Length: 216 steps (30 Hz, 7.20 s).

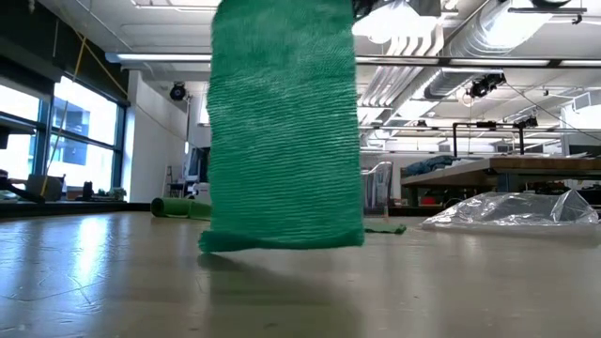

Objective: Roll bandage
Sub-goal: Roll the blue bandage

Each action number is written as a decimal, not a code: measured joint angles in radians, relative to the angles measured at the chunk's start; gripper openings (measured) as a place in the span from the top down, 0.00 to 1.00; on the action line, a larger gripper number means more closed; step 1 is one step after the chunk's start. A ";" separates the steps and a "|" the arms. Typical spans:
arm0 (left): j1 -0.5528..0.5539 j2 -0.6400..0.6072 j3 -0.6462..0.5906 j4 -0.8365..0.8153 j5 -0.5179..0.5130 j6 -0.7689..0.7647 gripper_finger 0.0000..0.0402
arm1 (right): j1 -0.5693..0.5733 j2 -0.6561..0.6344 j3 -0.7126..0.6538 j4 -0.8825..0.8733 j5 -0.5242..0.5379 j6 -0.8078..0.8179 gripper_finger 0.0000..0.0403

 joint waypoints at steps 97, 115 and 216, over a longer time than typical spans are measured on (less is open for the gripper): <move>0.147 0.103 -0.532 -0.202 -0.190 -0.946 1.00 | -0.038 -0.048 -0.001 -0.280 -0.245 -0.151 1.00; 0.178 0.104 -0.461 -0.398 0.126 -1.184 1.00 | 0.199 -0.413 -0.001 -0.140 0.113 -0.319 1.00; 0.137 0.103 -0.617 -0.448 -0.134 -1.575 1.00 | -0.216 0.479 0.353 -0.290 -0.257 -0.169 0.66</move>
